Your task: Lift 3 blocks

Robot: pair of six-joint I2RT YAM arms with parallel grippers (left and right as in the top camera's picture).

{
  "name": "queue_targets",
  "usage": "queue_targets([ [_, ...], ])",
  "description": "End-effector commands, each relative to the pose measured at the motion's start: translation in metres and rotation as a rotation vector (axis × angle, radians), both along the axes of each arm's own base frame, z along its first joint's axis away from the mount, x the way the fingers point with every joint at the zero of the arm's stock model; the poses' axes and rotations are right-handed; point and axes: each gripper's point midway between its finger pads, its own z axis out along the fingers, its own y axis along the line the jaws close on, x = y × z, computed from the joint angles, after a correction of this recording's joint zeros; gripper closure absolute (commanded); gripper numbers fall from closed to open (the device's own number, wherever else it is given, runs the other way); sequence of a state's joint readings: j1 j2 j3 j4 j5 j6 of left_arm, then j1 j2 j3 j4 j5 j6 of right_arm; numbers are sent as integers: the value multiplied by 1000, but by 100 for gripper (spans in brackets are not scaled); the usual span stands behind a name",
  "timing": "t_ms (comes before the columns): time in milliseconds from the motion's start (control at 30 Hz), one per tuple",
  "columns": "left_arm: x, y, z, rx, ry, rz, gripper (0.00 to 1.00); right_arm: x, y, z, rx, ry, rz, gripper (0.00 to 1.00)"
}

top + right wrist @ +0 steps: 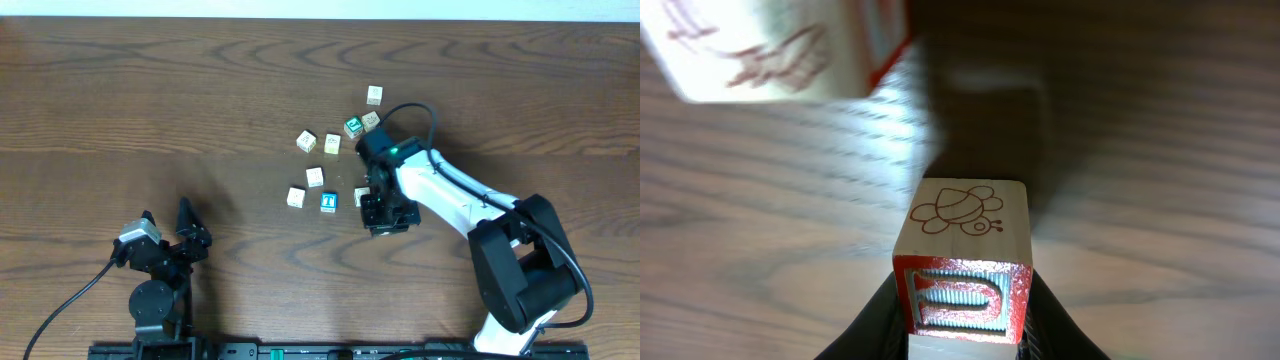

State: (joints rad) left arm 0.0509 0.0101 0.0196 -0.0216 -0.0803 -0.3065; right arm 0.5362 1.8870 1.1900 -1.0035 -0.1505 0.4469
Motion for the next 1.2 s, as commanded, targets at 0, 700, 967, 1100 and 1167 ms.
queue_targets([
  [0, -2, 3, -17, 15, 58, 13, 26, -12, 12, 0, 1, 34, -45, 94],
  [700, -2, 3, -17, 15, 58, 13, 26, -12, 27, -2, -20, -31, 19, 44],
  [967, -2, 3, -17, 15, 58, 13, 26, -3, 31, -3, 13, -66, 68, 70],
  [1100, -2, 3, -17, 15, 58, 13, 26, -3, 30, -3, 16, -67, 96, 86],
  [1167, -2, 3, -17, 15, 58, 13, 26, -1, 29, -3, 6, -79, 101, 85],
])
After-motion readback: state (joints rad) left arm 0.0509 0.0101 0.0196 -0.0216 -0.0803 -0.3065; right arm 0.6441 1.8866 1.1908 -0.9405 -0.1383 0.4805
